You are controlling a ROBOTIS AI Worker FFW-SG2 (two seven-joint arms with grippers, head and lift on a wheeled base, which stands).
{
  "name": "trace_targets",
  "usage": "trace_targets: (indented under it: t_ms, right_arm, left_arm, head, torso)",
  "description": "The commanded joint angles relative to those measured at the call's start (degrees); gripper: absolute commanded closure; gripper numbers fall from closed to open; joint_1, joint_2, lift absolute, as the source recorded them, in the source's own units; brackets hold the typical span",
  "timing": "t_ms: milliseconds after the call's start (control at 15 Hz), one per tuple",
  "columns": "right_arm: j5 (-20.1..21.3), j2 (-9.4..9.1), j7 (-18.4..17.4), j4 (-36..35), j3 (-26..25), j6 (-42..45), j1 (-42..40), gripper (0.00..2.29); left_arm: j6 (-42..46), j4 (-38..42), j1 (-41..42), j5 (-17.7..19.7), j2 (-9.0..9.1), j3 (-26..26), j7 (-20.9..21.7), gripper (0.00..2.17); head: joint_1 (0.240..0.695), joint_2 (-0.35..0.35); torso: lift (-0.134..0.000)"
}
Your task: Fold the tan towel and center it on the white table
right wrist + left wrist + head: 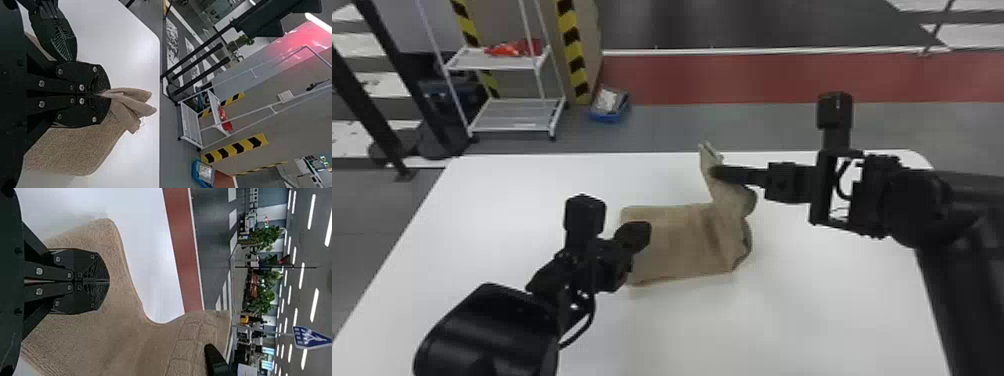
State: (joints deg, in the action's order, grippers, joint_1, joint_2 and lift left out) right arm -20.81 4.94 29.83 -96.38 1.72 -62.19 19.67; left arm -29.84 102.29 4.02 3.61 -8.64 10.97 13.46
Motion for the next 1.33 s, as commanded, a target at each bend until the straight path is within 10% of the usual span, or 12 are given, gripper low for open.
trace_targets:
  t_ms: [0, 1267]
  right_arm:
    - [-0.1, 0.15, -0.3, 0.7, -0.8, -0.5, 1.3, 1.30]
    - [2.9, -4.94, -3.5, 12.9, 10.8, 1.8, 5.0, 1.30]
  left_arm:
    - [-2.1, 0.7, 0.1, 2.0, -1.11, -3.8, 2.1, 1.73]
    - [-3.0, -3.5, 0.7, 4.5, -2.17, -2.7, 5.6, 1.73]
  head:
    - [0.695, 0.043]
    - [0.695, 0.156]
  torso:
    - [-0.112]
    - [-0.112]
